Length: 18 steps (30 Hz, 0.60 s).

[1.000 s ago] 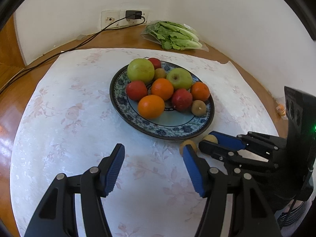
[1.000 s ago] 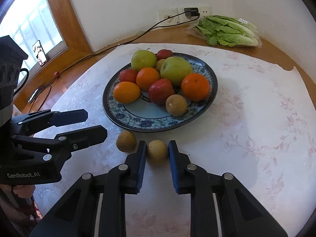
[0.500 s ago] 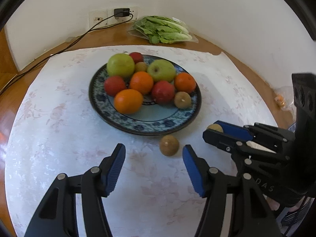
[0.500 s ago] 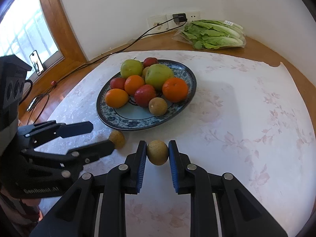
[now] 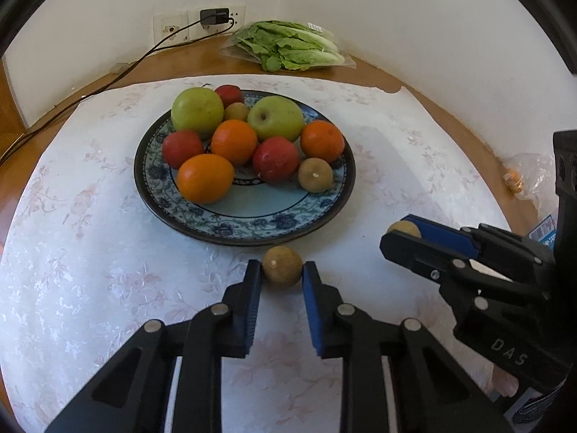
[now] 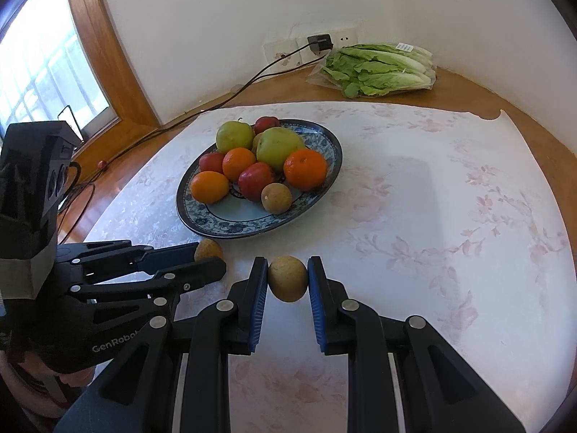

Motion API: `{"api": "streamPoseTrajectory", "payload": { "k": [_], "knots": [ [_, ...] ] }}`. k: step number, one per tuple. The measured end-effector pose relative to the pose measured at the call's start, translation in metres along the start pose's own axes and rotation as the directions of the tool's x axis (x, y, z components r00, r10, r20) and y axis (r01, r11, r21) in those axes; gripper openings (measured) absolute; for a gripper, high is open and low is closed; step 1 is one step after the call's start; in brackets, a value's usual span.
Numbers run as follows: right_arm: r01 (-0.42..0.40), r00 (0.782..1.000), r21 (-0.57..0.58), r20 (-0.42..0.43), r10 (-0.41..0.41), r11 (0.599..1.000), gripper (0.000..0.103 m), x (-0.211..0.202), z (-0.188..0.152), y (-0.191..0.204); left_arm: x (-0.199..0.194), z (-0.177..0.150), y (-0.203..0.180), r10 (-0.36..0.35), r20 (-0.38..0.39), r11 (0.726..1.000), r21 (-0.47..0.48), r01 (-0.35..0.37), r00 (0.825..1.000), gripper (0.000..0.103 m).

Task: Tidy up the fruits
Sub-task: 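Close the right tool on a kiwi while the left tool grasps another kiwi, then carry the kiwi onto the plate with the left tool while the right tool carries its kiwi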

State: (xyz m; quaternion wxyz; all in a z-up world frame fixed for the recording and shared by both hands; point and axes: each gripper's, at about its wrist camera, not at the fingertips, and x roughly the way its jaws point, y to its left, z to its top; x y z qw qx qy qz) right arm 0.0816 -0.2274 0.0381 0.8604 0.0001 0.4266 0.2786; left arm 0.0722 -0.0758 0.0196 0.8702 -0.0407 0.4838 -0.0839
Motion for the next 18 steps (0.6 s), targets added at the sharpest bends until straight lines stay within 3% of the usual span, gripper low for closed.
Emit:
{"api": "streamPoseTrajectory", "payload": {
  "k": [18],
  "knots": [
    [0.002, 1.0, -0.037, -0.007, -0.002, 0.999, 0.024, 0.004, 0.007, 0.015, -0.019, 0.011, 0.019, -0.007, 0.056, 1.0, -0.01, 0.008, 0.998, 0.024]
  ]
}}
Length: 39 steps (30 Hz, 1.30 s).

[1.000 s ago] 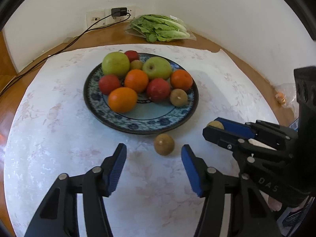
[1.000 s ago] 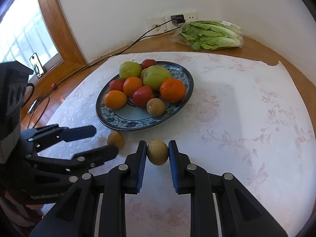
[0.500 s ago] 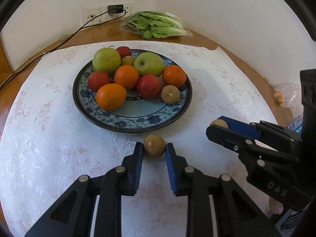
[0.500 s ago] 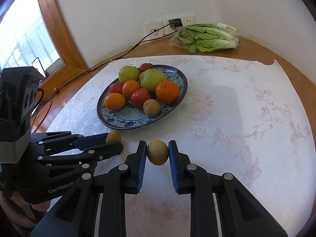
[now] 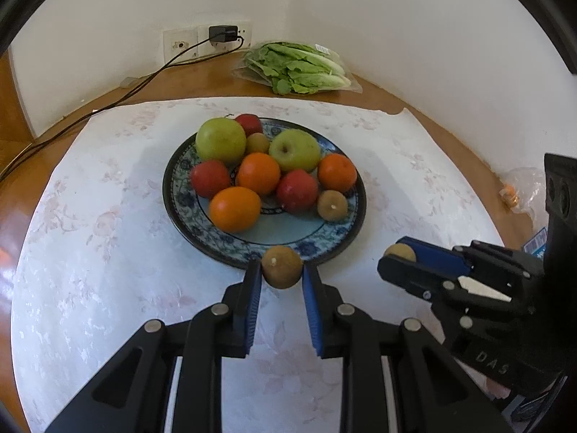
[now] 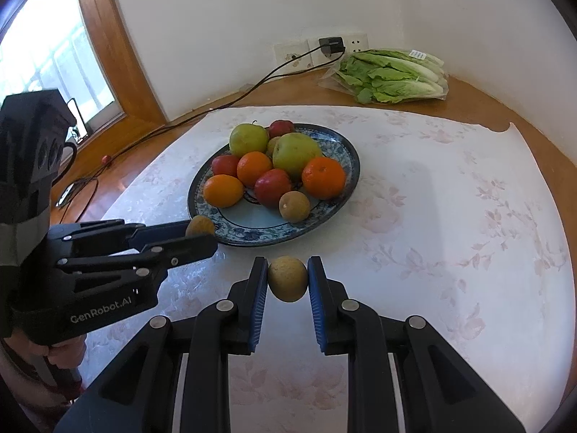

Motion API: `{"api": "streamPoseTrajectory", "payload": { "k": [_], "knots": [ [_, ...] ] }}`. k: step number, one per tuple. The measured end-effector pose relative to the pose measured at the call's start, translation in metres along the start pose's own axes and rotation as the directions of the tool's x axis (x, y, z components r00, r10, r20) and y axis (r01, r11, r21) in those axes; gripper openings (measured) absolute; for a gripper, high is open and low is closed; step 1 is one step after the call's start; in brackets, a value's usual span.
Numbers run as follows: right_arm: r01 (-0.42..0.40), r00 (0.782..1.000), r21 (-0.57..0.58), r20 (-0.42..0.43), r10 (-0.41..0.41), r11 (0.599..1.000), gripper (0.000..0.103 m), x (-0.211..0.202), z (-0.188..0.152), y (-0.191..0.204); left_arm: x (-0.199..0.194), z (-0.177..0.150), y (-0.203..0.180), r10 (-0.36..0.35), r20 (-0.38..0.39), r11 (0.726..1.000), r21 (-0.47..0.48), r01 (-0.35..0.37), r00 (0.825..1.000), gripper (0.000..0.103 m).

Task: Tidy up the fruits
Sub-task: 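Carry the kiwi onto the plate with the left tool while the right tool carries its kiwi, then open the left tool on the plate while the right tool releases its kiwi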

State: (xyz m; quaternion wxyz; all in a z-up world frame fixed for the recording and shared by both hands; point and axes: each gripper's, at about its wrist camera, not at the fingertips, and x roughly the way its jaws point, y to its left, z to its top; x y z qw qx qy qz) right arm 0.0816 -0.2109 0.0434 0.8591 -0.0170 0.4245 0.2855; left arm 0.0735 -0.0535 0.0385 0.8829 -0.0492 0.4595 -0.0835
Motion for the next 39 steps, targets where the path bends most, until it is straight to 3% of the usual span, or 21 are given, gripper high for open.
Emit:
{"api": "streamPoseTrajectory", "payload": {
  "k": [11, 25, 30, 35, 39],
  "knots": [
    [0.069, 0.997, -0.059, -0.019, -0.07, 0.996, 0.024, -0.013, 0.013, 0.01, 0.005, 0.01, 0.01, -0.014, 0.0, 1.0, 0.0, 0.014, 1.0, 0.024],
    [-0.007, 1.0, -0.008, -0.006, 0.007, 1.0, 0.024, 0.026, 0.022, 0.021, 0.009, 0.014, 0.017, -0.016, -0.001, 1.0, -0.012, 0.016, 1.0, 0.023],
    [-0.018, 1.0, 0.008, -0.005, 0.018, 1.0, 0.024, 0.03, 0.022, 0.02, 0.005, 0.013, 0.02, -0.01, 0.005, 1.0, -0.012, 0.01, 1.0, 0.027],
    [-0.021, 1.0, 0.017, 0.011, 0.021, 1.0, 0.034, 0.026, 0.023, 0.018, -0.001, 0.011, 0.025, -0.006, 0.014, 0.999, -0.032, 0.006, 1.0, 0.039],
    [-0.024, 1.0, 0.028, 0.014, 0.024, 0.999, 0.04, 0.02, 0.02, 0.016, -0.005, 0.007, 0.024, -0.001, 0.011, 1.0, -0.026, 0.001, 1.0, 0.041]
  ]
}}
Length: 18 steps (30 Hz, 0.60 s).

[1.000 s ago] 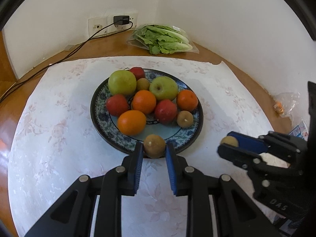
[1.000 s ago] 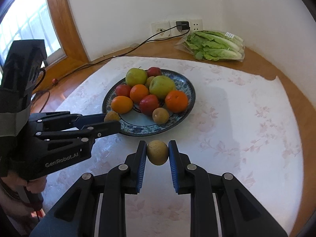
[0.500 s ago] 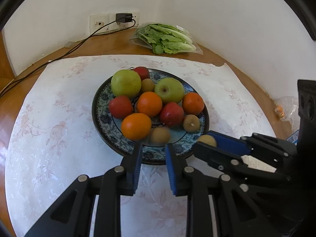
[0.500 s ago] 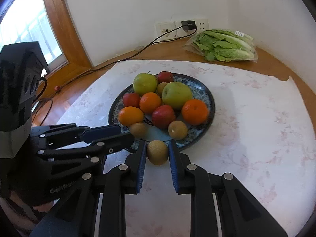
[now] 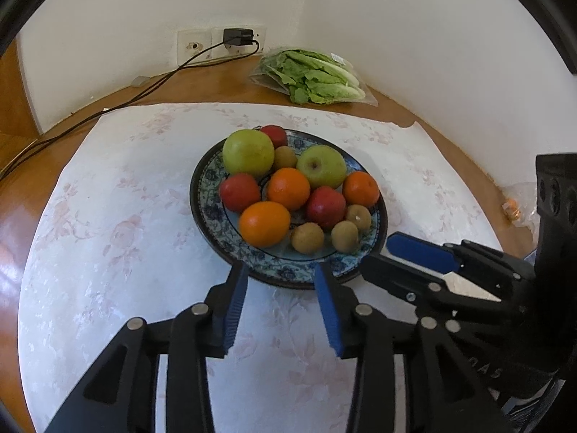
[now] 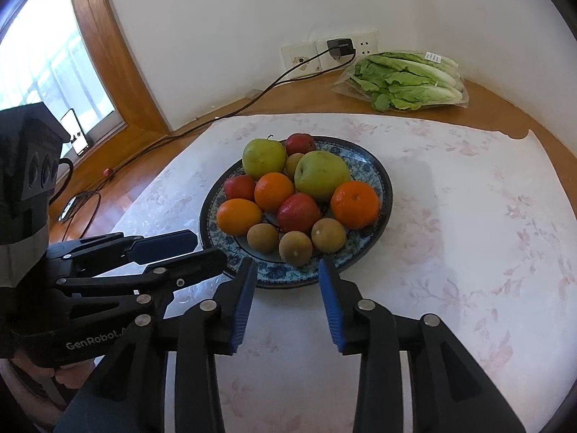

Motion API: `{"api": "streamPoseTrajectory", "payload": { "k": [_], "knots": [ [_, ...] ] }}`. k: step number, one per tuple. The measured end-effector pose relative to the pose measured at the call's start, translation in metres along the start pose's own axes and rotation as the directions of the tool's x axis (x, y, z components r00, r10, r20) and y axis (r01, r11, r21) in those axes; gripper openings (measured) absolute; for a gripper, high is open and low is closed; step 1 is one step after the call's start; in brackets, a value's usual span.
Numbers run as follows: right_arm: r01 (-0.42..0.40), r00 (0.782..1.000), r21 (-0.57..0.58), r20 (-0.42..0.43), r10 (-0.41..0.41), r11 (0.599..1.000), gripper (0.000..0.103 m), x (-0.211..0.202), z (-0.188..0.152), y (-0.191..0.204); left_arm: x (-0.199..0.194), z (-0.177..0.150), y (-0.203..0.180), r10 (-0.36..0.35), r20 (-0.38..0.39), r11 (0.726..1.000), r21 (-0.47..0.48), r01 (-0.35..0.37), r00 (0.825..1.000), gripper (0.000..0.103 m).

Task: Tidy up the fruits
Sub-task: 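Open the left tool on the plate while the right tool releases its kiwi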

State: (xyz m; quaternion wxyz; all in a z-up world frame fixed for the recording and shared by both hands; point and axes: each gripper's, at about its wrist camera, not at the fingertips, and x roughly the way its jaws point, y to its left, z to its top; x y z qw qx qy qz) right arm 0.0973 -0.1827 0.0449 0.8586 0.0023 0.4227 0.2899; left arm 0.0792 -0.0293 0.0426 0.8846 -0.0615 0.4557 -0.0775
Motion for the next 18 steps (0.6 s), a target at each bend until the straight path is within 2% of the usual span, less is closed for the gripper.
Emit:
{"api": "streamPoseTrajectory", "payload": {
  "k": [3, 8, 11, 15, 18],
  "knots": [
    [0.013, 1.0, 0.009, -0.003, -0.013, 1.0, 0.044, -0.006, -0.004, 0.001, -0.003, -0.003, -0.003, 0.017, 0.01, 1.0, 0.014, -0.017, 1.0, 0.047],
    [0.029, 1.0, 0.035, -0.006, -0.029, 0.999, 0.048, -0.012, -0.01, -0.002, -0.009, -0.008, -0.006, 0.07, 0.027, 0.997, 0.009, -0.07, 0.997, 0.066],
    [0.054, 0.999, 0.047, -0.012, -0.053, 0.997, 0.049, -0.012, -0.014, -0.004, -0.01, -0.012, -0.004, 0.092, 0.026, 0.996, -0.005, -0.092, 0.995, 0.073],
    [0.081, 0.996, 0.052, -0.026, -0.08, 0.995, 0.051, -0.009, -0.019, -0.004, -0.005, -0.016, -0.003, 0.133, 0.009, 0.991, -0.006, -0.133, 0.991, 0.074],
    [0.097, 0.995, 0.046, -0.033, -0.096, 0.994, 0.051, -0.007, -0.021, -0.004, -0.001, -0.018, -0.001, 0.13, -0.003, 0.991, -0.014, -0.13, 0.991, 0.074]
  ]
}}
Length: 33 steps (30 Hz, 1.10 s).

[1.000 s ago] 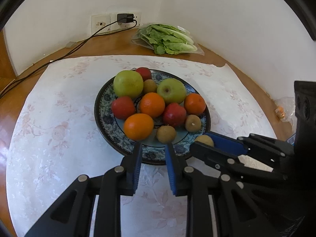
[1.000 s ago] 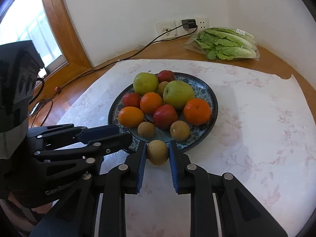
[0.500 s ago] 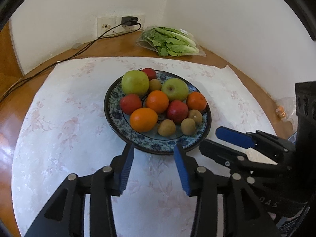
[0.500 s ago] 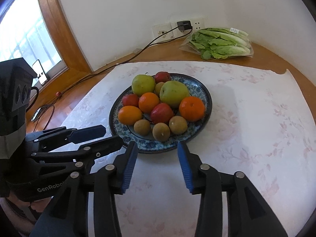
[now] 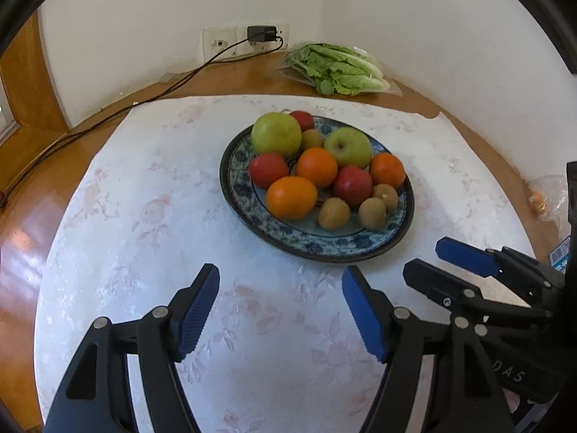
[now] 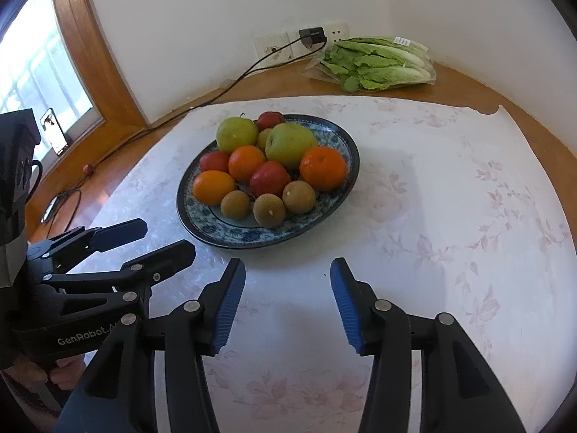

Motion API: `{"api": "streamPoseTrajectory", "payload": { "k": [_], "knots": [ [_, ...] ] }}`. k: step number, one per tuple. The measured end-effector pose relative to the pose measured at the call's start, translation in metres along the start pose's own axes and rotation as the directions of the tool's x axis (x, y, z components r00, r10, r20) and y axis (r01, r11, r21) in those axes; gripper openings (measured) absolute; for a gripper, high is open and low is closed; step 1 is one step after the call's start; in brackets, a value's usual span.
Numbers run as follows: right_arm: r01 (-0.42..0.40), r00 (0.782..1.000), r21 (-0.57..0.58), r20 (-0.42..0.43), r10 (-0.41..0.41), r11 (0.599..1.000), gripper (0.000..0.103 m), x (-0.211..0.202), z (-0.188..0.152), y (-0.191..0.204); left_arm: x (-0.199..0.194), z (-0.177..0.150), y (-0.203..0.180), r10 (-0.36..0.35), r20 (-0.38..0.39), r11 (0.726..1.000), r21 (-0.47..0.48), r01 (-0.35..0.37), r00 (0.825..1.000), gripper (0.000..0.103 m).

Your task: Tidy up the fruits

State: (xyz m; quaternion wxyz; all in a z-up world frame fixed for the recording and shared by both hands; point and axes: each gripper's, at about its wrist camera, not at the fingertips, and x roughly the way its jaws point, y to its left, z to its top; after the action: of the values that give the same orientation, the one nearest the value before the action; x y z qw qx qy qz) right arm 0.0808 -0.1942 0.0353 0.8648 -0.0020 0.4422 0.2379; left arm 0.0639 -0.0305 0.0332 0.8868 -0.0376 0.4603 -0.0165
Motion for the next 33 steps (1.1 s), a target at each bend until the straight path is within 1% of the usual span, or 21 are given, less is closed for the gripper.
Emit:
{"api": "streamPoseTrajectory", "payload": {
  "k": [7, 13, 33],
  "knots": [
    [0.055, 0.998, -0.004, -0.009, -0.055, 0.998, 0.051, 0.006, -0.002, -0.002, 0.006, -0.004, 0.001, 0.016, -0.01, 1.0, -0.005, -0.016, 1.0, 0.076],
    [0.051, 0.998, 0.011, -0.027, -0.05, 0.999, 0.051, 0.012, -0.003, -0.006, 0.01, -0.005, 0.002, 0.02, -0.021, 1.0, -0.01, -0.02, 1.0, 0.076],
    [0.05, 0.998, 0.012, -0.028, -0.049, 0.999, 0.051, 0.013, -0.004, -0.006, 0.015, -0.005, 0.002, 0.018, -0.044, 1.0, -0.019, -0.018, 0.999, 0.077]
  ]
}}
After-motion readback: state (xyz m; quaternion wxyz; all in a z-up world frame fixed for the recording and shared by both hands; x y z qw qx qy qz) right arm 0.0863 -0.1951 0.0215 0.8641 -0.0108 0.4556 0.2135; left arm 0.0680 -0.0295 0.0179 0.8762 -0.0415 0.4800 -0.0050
